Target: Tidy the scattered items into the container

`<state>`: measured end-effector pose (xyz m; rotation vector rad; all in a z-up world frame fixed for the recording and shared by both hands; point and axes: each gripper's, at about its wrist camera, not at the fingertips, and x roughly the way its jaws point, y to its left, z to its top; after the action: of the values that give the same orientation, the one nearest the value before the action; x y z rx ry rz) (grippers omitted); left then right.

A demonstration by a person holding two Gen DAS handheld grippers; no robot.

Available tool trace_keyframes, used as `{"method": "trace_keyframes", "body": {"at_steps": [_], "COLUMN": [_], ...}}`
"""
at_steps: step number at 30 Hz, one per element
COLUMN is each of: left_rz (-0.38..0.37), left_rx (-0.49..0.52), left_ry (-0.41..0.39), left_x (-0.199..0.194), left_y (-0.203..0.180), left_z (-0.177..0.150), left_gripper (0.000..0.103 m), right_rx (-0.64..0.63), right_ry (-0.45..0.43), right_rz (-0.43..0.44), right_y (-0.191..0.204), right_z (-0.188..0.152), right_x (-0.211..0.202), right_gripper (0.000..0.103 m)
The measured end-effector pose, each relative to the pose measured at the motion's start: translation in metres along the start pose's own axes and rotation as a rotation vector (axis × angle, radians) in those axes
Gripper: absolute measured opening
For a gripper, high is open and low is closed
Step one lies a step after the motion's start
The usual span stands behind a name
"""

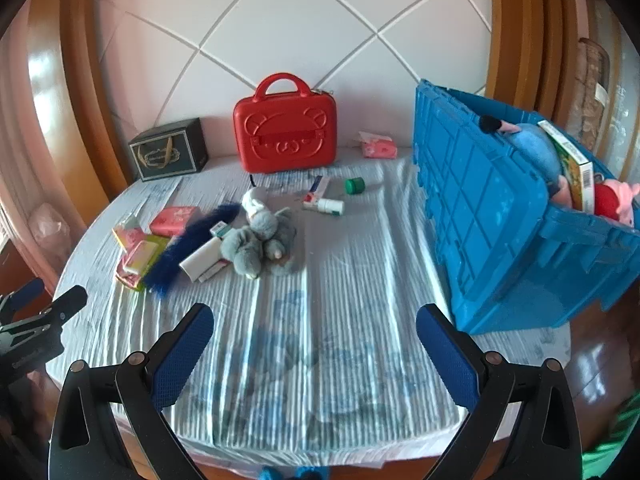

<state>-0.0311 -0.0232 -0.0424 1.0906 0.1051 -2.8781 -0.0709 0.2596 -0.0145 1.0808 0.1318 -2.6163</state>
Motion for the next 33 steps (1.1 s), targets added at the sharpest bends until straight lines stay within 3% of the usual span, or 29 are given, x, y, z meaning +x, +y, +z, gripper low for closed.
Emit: {"method": "trace_keyframes", "body": {"at_steps": [16, 20, 25, 27, 31, 33], "left_rz": [0.24, 0.226, 0.149, 0.124, 0.077, 0.053], "left_rx": [-0.146, -0.144, -0.118, -0.086, -0.027, -0.009], "left_ry": [0.243, 0.273, 0.301, 0.313, 0.316, 0.327], "left_x": [0.112, 0.132, 0.172, 0.189, 0.225, 0.241], "left_y": [0.046, 0.041, 0.029, 0.023, 0.014, 0.012], "left_z": [-0.005, -0.005, 0.003, 0.01, 0.027, 0.034], "left_gripper": [0.101, 0.096, 0.086, 0.085, 0.084, 0.084], "right_rx": [-0.142, -0.164, -0.185, -0.181, -0.165, -0.148], "right_ry": [0.245, 0.322, 0.307, 0.297, 0.307, 0.32], "right_rz": [0.253, 0.301, 0.292, 0.28, 0.248, 0.234], "right_y": [0.019, 0.031, 0.04, 0.042, 0.047, 0.051], "right_z": [0.039, 0.039, 0.049, 0.055, 0.063, 0.066], "right_x": [0.175, 0.209, 0.221, 0.224, 0.239, 0.25], "right_gripper": [0.103, 0.103, 0.102, 0.099, 0.077, 0.077]}}
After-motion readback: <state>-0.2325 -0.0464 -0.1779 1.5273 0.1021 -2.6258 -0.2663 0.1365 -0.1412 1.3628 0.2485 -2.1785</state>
